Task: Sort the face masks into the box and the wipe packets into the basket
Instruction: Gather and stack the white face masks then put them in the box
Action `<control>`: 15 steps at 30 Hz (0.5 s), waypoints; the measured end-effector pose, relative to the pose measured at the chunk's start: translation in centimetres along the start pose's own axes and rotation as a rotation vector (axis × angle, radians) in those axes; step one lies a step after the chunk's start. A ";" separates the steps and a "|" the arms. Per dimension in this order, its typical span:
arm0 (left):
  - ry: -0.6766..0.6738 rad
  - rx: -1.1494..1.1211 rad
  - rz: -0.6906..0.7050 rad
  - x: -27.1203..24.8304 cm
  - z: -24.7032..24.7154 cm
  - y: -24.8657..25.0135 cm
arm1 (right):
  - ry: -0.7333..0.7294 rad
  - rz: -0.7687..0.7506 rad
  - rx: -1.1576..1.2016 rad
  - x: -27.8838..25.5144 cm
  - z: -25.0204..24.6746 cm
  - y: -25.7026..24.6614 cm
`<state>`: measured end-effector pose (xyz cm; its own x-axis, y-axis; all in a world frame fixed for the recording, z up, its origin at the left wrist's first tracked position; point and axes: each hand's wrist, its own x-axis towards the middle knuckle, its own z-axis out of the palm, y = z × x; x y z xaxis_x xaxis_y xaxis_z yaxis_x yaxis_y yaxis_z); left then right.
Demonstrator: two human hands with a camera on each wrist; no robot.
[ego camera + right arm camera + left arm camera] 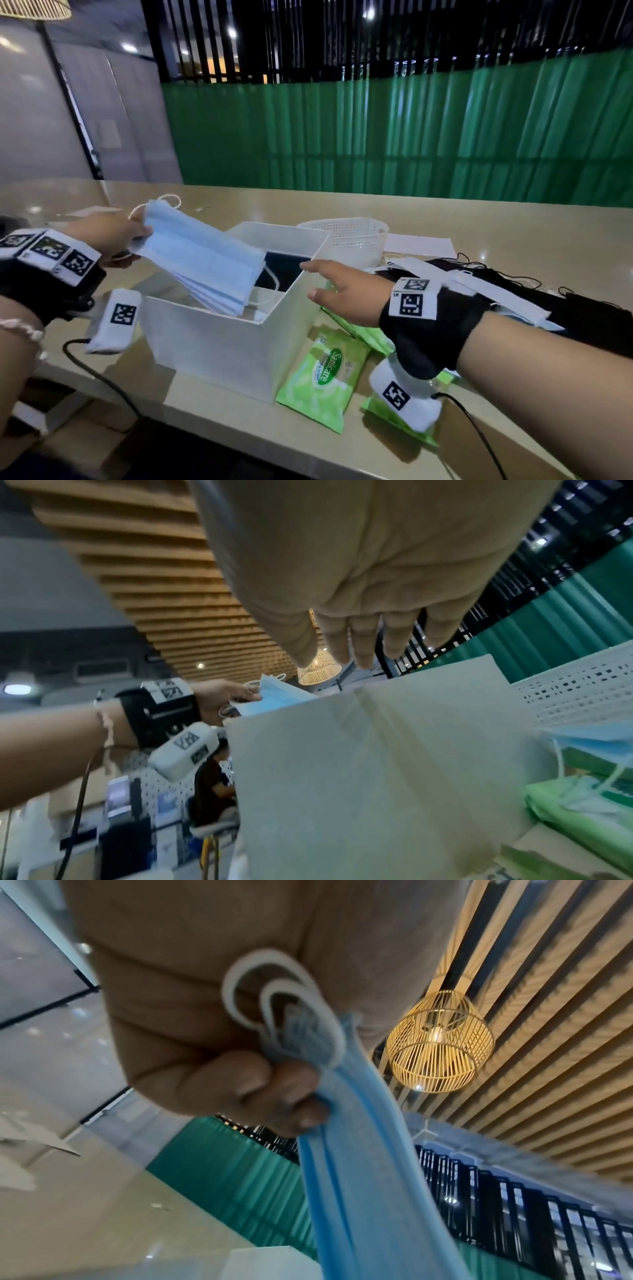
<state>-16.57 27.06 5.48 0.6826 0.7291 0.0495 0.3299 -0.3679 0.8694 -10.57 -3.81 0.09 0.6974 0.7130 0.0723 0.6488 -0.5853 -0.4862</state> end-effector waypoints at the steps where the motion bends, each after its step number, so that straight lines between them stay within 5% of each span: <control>1: -0.007 0.040 0.004 0.4 -0.2 -0.3 | -0.031 -0.021 -0.050 0.2 0.2 0.0; 9: -0.106 0.226 -0.001 6.1 -0.3 -3.4 | -0.155 -0.149 -0.460 1.0 0.6 0.1; 15: -0.216 0.263 -0.005 1.9 2.0 -1.0 | -0.134 -0.192 -0.550 1.7 0.2 -1.3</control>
<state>-14.33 27.70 3.71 0.7937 0.6025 -0.0845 0.4713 -0.5211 0.7116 -10.31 -1.74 0.68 0.5309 0.8474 -0.0133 0.8467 -0.5297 0.0496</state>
